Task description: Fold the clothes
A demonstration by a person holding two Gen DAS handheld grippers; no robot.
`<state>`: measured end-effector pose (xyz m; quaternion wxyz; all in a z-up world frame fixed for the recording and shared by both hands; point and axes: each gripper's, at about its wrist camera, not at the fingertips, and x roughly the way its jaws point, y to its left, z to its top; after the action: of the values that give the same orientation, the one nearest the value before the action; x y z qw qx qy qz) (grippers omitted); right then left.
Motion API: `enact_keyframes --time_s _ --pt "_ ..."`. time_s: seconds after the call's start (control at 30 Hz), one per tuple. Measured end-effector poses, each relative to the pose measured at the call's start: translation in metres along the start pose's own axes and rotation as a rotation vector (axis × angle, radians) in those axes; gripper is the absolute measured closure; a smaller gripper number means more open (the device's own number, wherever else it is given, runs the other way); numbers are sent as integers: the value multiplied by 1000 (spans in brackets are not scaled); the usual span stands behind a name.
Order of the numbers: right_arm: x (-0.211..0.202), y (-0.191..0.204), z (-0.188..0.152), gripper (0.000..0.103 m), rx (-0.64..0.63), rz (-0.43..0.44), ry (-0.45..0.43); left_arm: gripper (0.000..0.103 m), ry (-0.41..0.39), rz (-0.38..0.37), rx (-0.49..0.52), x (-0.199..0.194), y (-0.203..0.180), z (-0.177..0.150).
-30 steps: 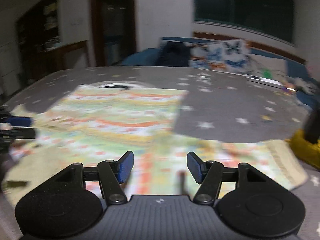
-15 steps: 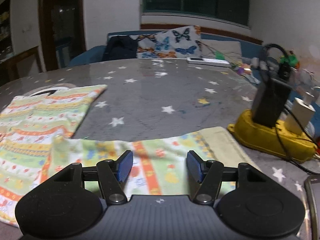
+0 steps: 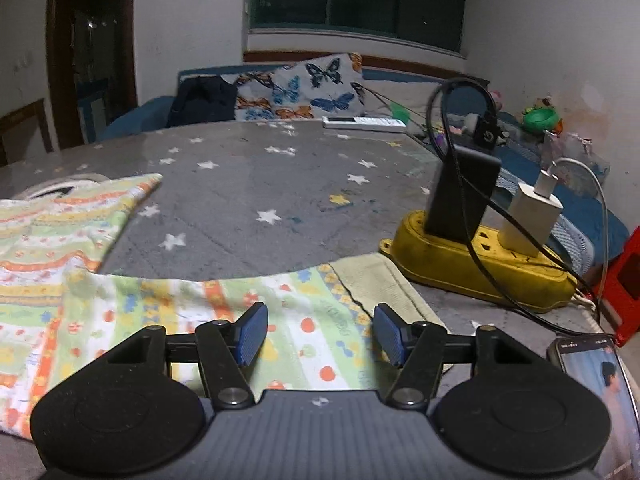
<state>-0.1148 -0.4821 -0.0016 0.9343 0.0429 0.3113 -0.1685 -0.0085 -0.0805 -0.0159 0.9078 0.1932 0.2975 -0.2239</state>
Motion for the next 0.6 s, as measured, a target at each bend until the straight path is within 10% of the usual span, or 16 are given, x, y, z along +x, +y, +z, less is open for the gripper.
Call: enact_keyframes --time_s 0.6 --pt "-8 5 2 42 -11 29 -7 59 -2 14 -12 -1 1 -1"
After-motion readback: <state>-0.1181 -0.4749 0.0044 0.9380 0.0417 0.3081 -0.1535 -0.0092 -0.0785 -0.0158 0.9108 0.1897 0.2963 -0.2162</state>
